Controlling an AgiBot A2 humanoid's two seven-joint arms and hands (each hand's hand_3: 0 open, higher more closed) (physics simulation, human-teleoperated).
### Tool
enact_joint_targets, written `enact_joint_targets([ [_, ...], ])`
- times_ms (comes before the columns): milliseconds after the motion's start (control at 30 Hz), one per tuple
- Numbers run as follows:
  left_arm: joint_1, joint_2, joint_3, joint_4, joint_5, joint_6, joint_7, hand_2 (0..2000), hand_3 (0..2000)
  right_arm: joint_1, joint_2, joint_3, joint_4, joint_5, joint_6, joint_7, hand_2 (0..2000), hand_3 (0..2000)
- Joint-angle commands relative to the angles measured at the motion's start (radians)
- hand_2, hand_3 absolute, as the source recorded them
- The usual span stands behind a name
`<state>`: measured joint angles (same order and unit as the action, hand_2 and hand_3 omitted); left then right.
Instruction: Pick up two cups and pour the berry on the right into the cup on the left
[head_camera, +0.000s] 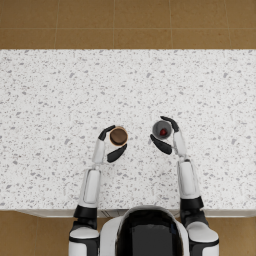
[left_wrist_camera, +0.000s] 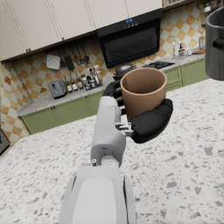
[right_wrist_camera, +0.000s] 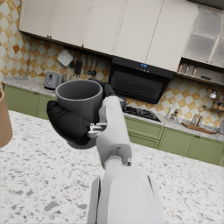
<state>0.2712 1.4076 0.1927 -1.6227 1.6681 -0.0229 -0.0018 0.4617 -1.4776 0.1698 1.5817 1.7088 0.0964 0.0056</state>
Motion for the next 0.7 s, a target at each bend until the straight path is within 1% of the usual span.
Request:
enact_joint_targets([
  [33, 0.016, 0.009, 0.089, -0.006, 0.003, -0.001, 0.000, 2000, 1280, 0.092, -0.032, 0.036, -0.020, 0.032, 0.001, 0.000, 2000, 1280],
  [133, 0.015, 0.015, 0.106, 0.006, 0.008, -0.003, 0.000, 2000, 1280, 0.111, -0.044, 0.064, -0.014, 0.127, 0.003, 0.000, 2000, 1280],
  [267, 0.010, 0.020, 0.117, 0.002, 0.010, -0.002, 0.000, 2000, 1280, 0.151, -0.064, 0.085, -0.055, 0.255, 0.007, 0.002, 2000, 1280],
  [367, 0.004, 0.022, 0.111, 0.008, 0.011, -0.003, 0.000, 2000, 1280, 0.146, -0.066, 0.106, -0.025, 0.351, 0.008, 0.002, 2000, 1280],
  [567, 0.020, 0.039, 0.097, 0.051, 0.011, -0.002, 0.000, 2000, 1280, 0.133, -0.068, 0.131, 0.030, 0.543, 0.013, 0.003, 2000, 1280],
  [700, 0.029, 0.048, 0.086, 0.075, 0.011, -0.001, 0.000, 2000, 1280, 0.114, -0.065, 0.147, 0.091, 0.672, 0.014, 0.004, 2000, 1280],
])
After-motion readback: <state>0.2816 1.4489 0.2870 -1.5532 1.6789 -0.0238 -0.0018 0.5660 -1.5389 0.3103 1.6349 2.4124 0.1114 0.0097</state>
